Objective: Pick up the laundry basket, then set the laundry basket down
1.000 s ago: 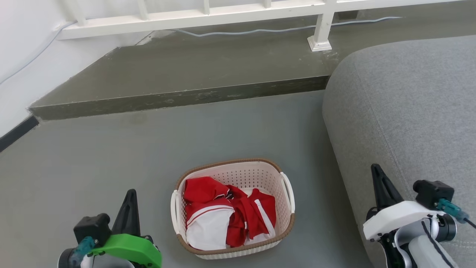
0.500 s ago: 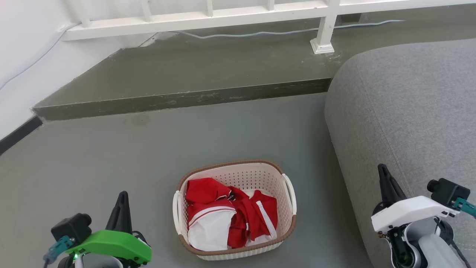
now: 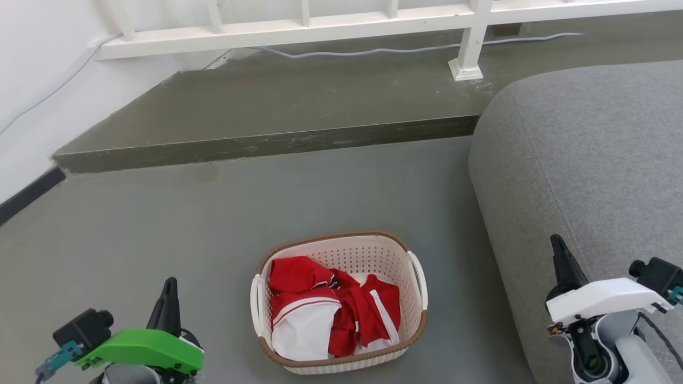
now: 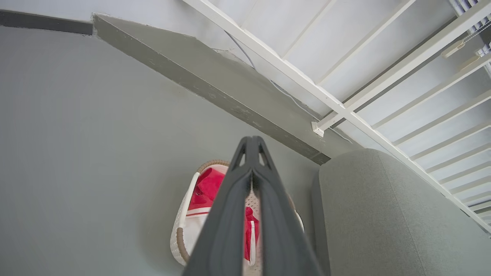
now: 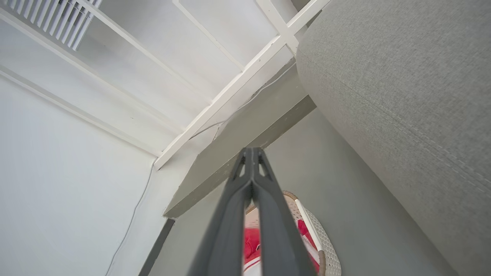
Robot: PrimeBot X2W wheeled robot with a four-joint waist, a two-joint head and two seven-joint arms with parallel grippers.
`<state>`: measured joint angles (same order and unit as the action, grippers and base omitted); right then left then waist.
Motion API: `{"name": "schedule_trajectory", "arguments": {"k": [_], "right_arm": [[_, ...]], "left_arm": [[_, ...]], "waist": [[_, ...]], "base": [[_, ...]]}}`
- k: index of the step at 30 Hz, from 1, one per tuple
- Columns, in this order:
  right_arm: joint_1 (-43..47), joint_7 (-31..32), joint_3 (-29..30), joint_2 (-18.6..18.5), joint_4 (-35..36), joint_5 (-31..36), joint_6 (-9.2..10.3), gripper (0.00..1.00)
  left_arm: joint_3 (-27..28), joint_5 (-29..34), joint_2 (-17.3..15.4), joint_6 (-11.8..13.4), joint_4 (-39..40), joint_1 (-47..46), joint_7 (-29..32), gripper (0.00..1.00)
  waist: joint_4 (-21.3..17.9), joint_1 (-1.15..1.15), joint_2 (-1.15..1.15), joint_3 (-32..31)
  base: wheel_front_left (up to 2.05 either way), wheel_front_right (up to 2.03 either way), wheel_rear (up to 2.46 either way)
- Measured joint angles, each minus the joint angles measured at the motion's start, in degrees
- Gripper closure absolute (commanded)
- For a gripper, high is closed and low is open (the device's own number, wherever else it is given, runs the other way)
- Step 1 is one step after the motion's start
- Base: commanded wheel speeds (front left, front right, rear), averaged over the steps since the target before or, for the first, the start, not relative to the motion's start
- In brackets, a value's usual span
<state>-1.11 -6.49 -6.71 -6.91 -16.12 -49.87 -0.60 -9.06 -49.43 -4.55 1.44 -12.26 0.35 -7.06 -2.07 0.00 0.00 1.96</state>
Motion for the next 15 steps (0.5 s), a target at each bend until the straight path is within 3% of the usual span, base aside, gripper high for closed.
{"name": "schedule_trajectory", "arguments": {"k": [15], "right_arm": [[-0.77,3.23,3.49,1.10,-0.02,-11.18,-1.46,1.00]], "left_arm": [[2.90,-11.74,0.00,-2.02,-0.63,-0.15,3.05,1.00]], "waist": [[0.55,0.00,0.00,-0.48]], "base": [[0.00,0.00,0.00]]}}
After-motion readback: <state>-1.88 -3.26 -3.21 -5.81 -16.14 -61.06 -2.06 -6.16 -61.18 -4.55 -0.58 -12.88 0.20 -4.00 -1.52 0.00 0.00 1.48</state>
